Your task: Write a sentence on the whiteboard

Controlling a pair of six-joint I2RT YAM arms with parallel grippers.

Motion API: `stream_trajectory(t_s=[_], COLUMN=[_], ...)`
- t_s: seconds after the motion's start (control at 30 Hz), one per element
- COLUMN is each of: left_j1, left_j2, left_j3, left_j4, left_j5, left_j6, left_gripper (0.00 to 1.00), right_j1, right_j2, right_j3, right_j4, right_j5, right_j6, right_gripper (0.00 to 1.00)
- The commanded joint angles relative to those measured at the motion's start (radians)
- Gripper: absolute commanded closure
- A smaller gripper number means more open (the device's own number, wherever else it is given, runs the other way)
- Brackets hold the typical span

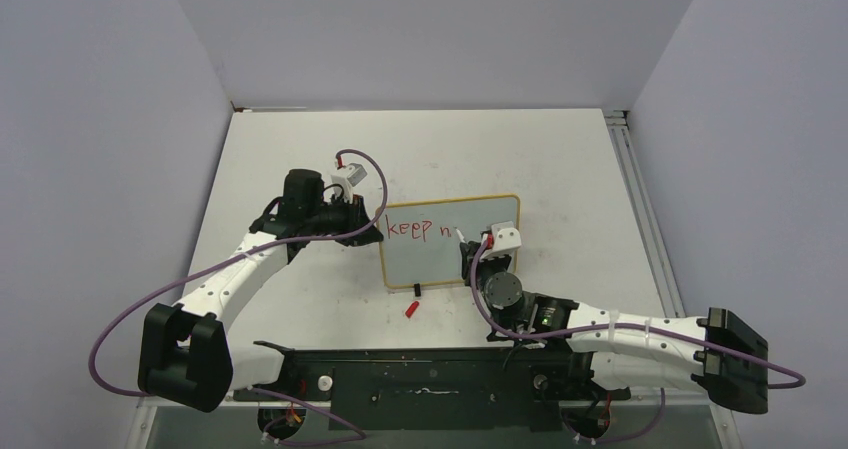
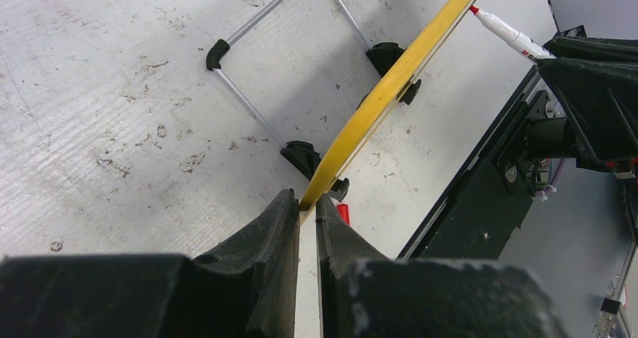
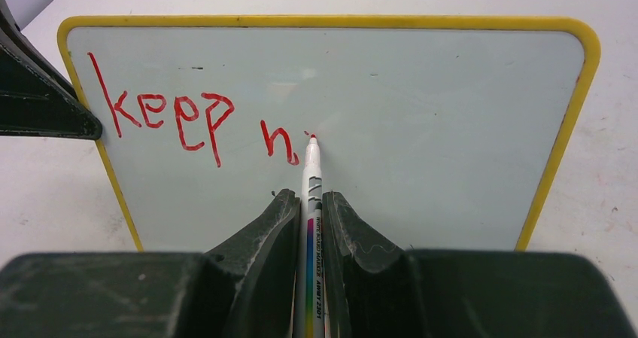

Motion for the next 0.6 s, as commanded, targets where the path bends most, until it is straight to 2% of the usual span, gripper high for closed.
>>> stream_trajectory(t_s=[0.0, 0.57], left_j1=[-0.004, -0.004], left_j2=[-0.030, -0.034], left_j3=[0.038, 0.036], left_j4=[0.007, 0.006], left_j5=[0.001, 0.001], left_j6=[-0.001, -0.001], left_gripper=[1.00, 1.00], right_j1=[-0.004, 0.027], right_j2=[-0.027, -0.017], right_j3=[0.000, 0.014], right_j4=[-0.008, -0.011], right_j5=[0.018, -0.024], right_j6=[0.022, 0.009], right_gripper=[0.95, 0.95])
